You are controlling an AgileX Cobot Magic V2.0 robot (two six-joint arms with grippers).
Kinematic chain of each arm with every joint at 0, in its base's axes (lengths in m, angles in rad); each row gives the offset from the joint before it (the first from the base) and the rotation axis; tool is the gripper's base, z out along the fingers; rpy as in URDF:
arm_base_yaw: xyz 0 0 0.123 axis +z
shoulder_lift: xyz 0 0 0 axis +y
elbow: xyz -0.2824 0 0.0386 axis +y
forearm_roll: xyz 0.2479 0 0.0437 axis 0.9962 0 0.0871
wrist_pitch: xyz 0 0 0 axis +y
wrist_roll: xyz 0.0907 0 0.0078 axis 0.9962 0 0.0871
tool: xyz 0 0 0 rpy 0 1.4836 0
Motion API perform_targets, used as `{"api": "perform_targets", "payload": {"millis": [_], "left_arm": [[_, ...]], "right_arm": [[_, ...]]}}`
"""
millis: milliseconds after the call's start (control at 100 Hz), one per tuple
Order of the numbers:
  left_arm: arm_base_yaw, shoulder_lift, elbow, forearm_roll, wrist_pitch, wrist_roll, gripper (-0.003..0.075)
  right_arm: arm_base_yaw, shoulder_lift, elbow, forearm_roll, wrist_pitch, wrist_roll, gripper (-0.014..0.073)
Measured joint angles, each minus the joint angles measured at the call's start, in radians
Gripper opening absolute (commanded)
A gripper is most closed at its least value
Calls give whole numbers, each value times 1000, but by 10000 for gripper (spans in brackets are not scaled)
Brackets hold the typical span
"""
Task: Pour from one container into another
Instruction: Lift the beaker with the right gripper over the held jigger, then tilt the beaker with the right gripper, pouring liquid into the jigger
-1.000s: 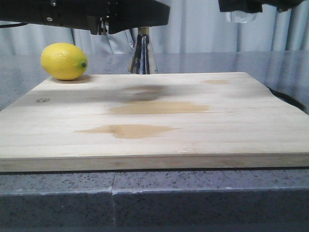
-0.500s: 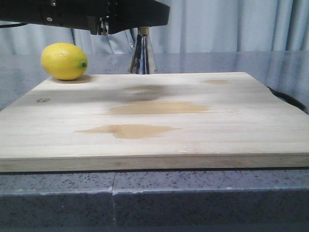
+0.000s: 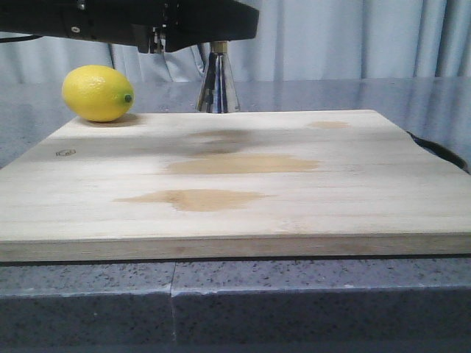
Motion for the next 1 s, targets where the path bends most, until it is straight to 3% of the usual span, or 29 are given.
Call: {"api": "perform_targets", "payload": {"millis": [260,1000], "left_arm": [[0,4,0,0,2,0,218],[0,4,0,0,2,0,218]], "right_arm": [[6,43,0,2,2,-125,270],[61,129,0,-282,-129,-172,270]]}}
